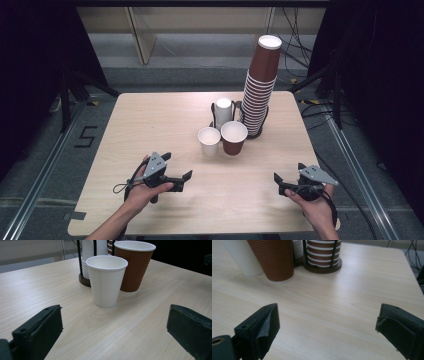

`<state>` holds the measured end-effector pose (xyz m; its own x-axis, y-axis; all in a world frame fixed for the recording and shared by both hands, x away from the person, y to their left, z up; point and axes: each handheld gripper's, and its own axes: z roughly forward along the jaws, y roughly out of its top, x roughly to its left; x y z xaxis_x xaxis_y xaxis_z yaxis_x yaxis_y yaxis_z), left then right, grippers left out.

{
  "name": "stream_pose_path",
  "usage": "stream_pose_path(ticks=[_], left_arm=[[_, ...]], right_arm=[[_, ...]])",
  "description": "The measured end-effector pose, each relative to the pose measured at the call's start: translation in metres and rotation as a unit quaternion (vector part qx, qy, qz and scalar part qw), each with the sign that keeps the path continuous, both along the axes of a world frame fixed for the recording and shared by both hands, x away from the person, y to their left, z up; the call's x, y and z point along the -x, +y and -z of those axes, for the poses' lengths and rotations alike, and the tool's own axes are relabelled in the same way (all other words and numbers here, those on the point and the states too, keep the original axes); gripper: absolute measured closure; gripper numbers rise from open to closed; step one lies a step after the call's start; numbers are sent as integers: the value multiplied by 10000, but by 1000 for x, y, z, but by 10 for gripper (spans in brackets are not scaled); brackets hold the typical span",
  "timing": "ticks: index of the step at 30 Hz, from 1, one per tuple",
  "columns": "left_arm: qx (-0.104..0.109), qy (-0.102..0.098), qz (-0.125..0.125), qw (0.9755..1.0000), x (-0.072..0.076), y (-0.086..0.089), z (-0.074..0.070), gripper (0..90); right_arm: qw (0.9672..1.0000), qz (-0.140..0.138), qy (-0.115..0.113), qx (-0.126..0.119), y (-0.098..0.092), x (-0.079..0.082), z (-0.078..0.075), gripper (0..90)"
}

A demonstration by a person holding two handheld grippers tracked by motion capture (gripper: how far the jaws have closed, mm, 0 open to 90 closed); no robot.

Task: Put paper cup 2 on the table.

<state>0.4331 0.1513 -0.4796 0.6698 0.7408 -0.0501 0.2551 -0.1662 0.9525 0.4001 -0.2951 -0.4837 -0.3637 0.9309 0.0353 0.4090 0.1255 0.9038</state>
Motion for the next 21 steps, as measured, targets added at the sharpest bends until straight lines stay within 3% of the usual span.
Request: stream_pose_path(ticks=[1, 2, 4, 6, 8, 9, 12, 21], left_arm=[[-52, 22, -17, 10000, 1, 0, -1, 0], [-59, 2, 0, 10000, 1, 1, -1, 0], [-103, -20, 8, 9999, 2, 1, -1, 0], [-111, -21, 13, 9999, 2, 1, 0, 0], [-110, -5, 4, 9999, 2, 2, 1, 0], [-95, 16, -13, 10000, 2, 2, 1, 0], [-31, -6, -3, 10000, 0, 1, 2, 0], [-113, 29, -116, 9999, 0, 3, 2, 0]], right_arm=[[10000, 14, -75, 59, -3, 0, 0, 54], [9998, 69, -106, -138, -3, 1, 2, 55], [9998, 31, -215, -37, -6, 0, 2, 56], [9996, 138, -202, -158, -8, 3, 4, 55], [9995, 150, -257, -118, -12, 4, 5, 56], [9991, 252, -230, -263, -10, 4, 5, 57], [9986, 183, -459, -177, -14, 3, 6, 57], [9980, 277, -454, -330, -11, 4, 7, 65]])
